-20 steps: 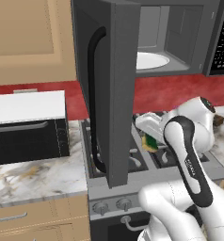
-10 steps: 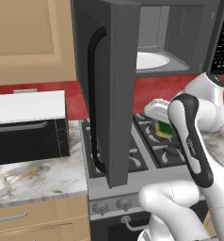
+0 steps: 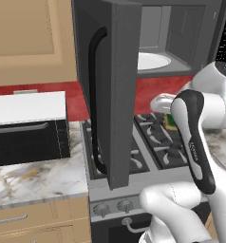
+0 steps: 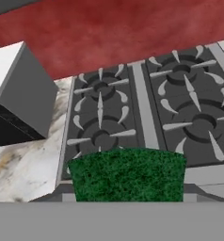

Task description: Place the sponge inside the microwave to prepare for sanitizing.

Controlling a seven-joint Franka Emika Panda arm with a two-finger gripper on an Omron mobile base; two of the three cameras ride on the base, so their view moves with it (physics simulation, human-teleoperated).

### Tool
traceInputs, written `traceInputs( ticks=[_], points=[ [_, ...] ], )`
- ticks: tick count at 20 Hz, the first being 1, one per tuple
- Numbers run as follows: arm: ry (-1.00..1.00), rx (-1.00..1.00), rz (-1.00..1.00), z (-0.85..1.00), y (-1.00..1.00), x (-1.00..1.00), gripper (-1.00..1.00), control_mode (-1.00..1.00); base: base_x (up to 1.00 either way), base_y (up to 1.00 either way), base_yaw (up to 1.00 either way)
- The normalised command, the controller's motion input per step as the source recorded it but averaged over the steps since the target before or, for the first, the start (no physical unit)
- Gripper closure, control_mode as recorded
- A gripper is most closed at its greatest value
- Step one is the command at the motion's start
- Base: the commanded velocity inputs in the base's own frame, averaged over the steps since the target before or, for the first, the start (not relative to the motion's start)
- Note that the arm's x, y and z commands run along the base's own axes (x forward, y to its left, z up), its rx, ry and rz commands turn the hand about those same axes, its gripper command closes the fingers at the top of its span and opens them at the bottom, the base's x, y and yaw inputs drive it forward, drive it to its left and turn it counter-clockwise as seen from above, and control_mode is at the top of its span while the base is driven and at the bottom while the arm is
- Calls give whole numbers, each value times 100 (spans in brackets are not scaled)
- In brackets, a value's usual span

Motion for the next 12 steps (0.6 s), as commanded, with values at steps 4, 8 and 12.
traceInputs(
  ticks=[4, 8, 12],
  points=[
    [-12, -3, 0, 67, 0, -40, 100, -100, 0, 0, 0],
    [-10, -5, 0, 62, -1, -30, 100, -100, 0, 0, 0],
    [-7, -9, 0, 48, -8, -30, 100, -100, 0, 0, 0]
  ],
)
